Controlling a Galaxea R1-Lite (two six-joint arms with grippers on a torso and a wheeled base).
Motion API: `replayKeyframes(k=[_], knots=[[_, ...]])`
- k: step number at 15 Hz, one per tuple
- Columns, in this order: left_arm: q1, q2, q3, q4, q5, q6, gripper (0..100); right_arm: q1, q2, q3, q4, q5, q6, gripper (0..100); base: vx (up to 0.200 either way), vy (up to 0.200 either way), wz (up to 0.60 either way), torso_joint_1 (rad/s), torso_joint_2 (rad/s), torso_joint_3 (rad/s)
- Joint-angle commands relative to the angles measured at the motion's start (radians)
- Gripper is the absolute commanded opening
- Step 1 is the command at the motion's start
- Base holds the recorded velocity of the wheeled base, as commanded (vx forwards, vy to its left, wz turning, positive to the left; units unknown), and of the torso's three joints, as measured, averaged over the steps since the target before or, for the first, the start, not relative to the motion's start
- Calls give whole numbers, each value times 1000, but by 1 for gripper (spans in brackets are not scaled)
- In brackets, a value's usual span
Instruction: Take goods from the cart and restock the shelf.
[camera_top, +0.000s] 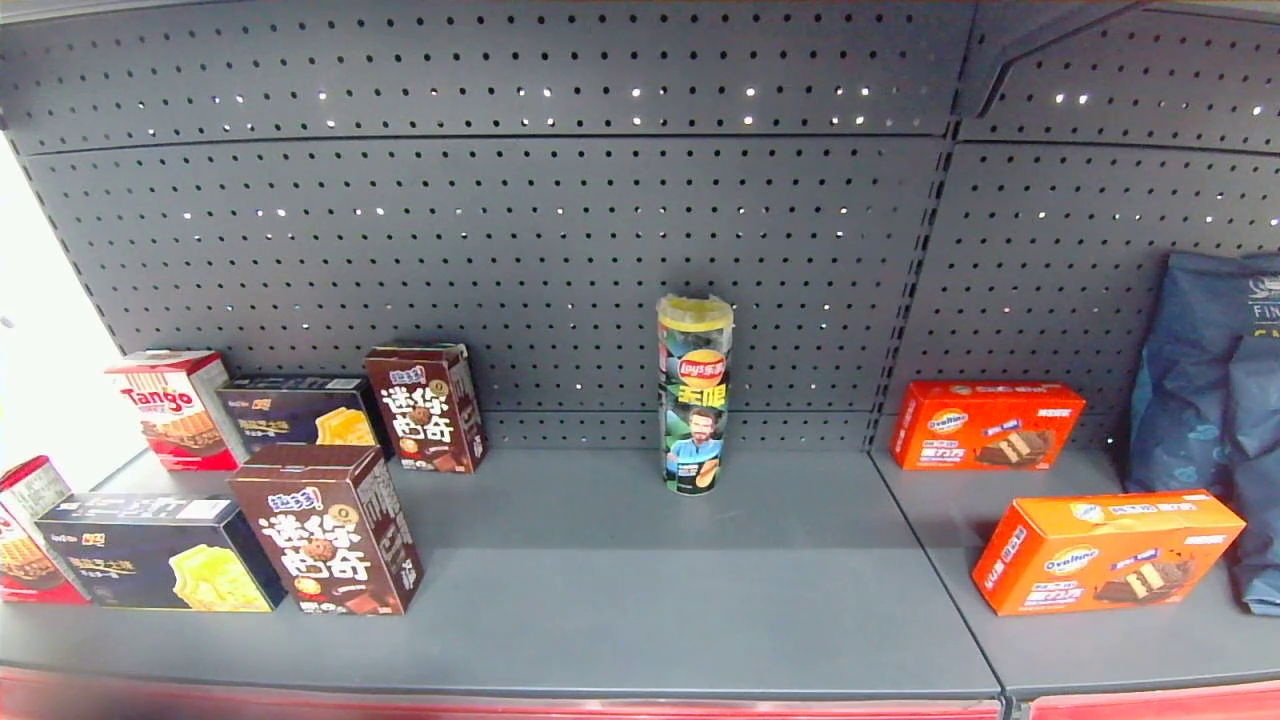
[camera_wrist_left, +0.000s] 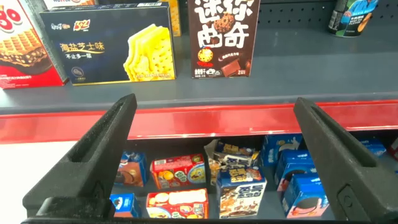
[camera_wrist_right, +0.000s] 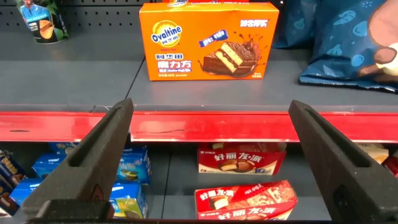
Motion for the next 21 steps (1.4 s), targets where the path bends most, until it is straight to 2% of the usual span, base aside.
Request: replayKeyframes(k=[1,20,21], knots=[[0,1,0,1,0,1,100,0,0,0,0,0,0,100,0,0,600,2,-2,2],[0,1,0,0,-3,0,100,2,0,0,0,0,2,100,0,0,600,4,1,1],[0,1,0,0,-3,0,100,2,0,0,0,0,2,100,0,0,0,0,0,0]])
